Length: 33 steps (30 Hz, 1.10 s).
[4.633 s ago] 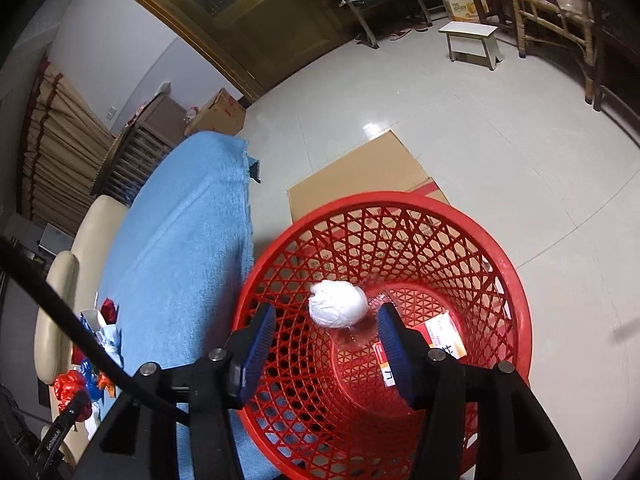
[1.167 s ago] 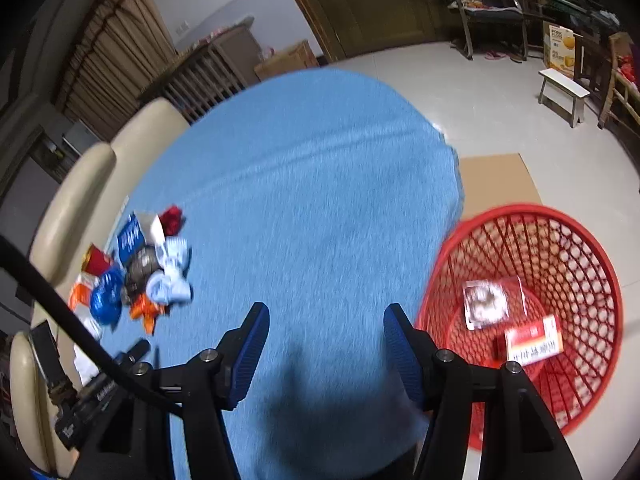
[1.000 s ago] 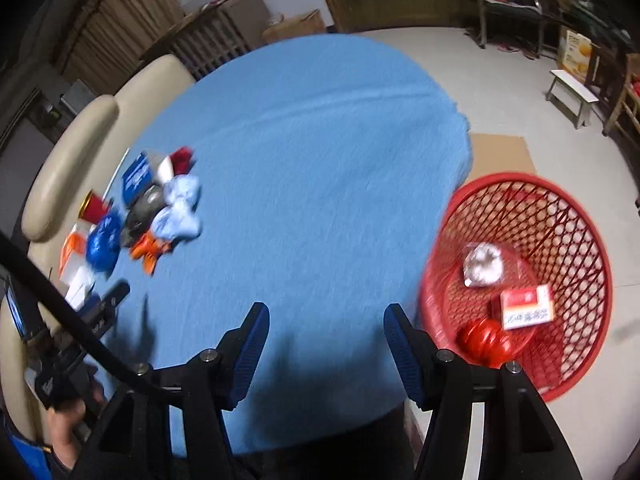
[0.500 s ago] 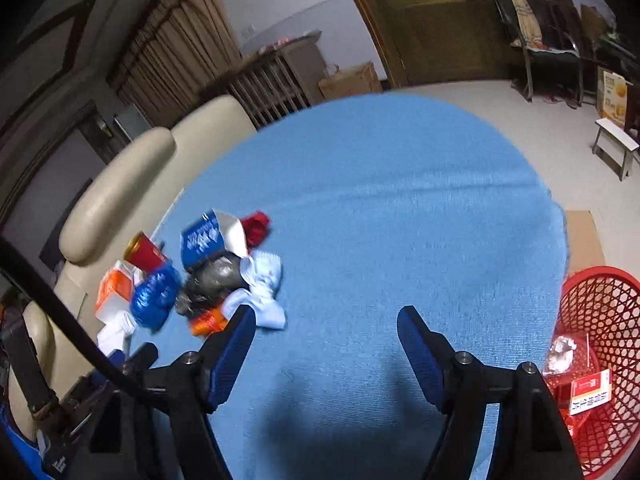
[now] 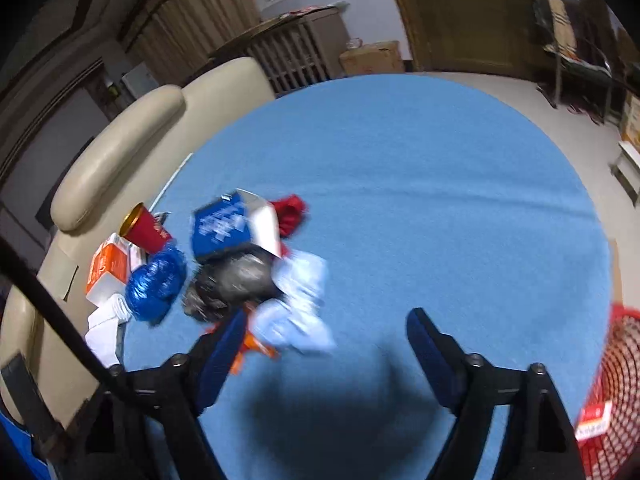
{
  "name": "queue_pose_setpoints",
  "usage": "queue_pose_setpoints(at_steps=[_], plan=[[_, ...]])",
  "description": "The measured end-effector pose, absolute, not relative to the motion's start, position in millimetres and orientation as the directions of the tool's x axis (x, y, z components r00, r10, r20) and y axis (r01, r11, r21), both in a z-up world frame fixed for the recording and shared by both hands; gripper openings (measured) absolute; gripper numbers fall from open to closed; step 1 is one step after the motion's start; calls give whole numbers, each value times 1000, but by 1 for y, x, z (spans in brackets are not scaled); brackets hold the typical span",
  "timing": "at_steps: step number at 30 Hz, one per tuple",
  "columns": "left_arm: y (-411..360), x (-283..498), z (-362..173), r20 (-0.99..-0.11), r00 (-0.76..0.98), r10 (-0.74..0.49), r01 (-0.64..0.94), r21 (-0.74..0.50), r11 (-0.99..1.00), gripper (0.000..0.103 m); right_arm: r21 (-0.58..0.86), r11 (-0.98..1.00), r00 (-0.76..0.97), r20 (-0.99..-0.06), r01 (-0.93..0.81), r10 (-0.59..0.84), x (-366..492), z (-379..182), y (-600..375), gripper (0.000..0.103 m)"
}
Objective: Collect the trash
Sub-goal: 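Grasp the blue toothpaste box with the right gripper while the left gripper grasps the blue bag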
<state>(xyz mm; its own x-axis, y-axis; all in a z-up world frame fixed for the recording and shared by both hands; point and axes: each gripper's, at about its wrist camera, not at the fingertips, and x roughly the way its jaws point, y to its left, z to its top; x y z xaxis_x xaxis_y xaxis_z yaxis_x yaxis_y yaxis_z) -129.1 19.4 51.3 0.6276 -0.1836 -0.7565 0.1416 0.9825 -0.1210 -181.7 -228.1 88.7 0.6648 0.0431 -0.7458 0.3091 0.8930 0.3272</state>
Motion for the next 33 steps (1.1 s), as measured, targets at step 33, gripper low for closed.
queue_pose_setpoints(at_steps=[33], plan=[[22,-7,67,-716,675,-181,230,-29,973,84,232,931,703,-711,282,-36,-118,110,-201,88]])
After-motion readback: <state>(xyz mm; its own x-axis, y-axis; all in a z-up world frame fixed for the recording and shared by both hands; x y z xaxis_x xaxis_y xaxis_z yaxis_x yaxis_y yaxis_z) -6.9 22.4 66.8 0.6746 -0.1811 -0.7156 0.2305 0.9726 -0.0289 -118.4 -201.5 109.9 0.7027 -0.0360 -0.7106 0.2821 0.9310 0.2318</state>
